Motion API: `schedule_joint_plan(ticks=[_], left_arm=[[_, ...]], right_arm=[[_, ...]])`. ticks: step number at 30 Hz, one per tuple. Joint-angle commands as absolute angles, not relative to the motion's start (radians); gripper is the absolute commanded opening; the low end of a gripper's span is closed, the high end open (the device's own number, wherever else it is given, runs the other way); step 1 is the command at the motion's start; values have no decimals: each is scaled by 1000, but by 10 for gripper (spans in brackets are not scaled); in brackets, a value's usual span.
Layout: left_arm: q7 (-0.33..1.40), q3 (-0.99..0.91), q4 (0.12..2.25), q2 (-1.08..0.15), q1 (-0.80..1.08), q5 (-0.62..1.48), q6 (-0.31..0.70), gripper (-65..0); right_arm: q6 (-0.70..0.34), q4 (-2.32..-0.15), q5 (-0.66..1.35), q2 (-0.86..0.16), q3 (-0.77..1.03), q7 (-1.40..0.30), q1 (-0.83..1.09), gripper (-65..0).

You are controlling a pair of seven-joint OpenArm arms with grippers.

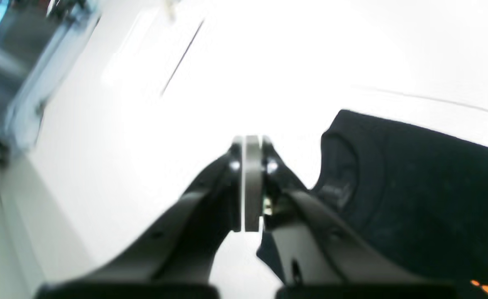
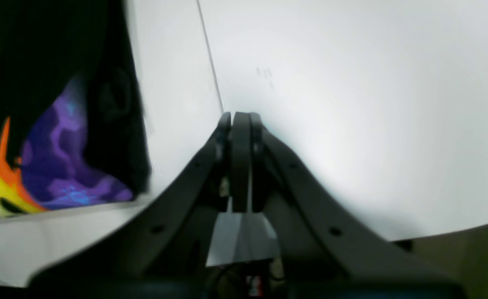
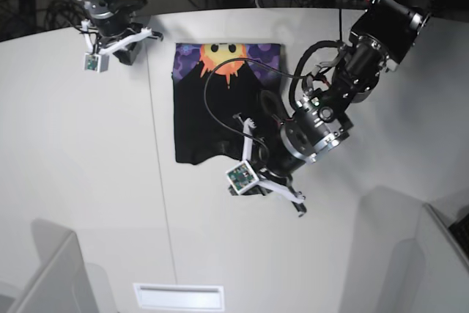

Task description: Fold the T-shirt properly

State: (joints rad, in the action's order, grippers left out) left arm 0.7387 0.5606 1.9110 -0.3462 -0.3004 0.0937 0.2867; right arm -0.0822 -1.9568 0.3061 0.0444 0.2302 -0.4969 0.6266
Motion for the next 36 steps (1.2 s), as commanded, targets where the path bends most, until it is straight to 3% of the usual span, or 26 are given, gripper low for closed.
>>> schedule_joint_plan(ticks=[1, 4, 8, 14, 25, 31, 36], left_arm=[[711, 529, 1945, -355, -297, 97, 280, -650], [697, 484, 1971, -404, -236, 99, 280, -650], [547, 424, 1972, -467, -108, 99, 280, -650], [302, 226, 1980, -507, 177, 97, 278, -650], [-136, -27, 1972, -509, 641, 90, 278, -650], [-236, -48, 1952, -509, 789, 88, 278, -650], [-245, -24, 1931, -504, 905, 1, 278, -650]], right_arm=[[-85, -1975, 308, 39, 240, -466, 630, -650], [-85, -1975, 305, 5, 237, -367, 662, -650], [-87, -1975, 262, -48, 231, -297, 702, -650], [-185, -2005, 252, -74, 242, -289, 783, -650], [-199, -2015, 251, -101, 234, -297, 993, -650], [-199, -2014, 251, -137, 234, -314, 1113, -650], [-199, -2011, 249, -139, 231, -463, 1175, -650]])
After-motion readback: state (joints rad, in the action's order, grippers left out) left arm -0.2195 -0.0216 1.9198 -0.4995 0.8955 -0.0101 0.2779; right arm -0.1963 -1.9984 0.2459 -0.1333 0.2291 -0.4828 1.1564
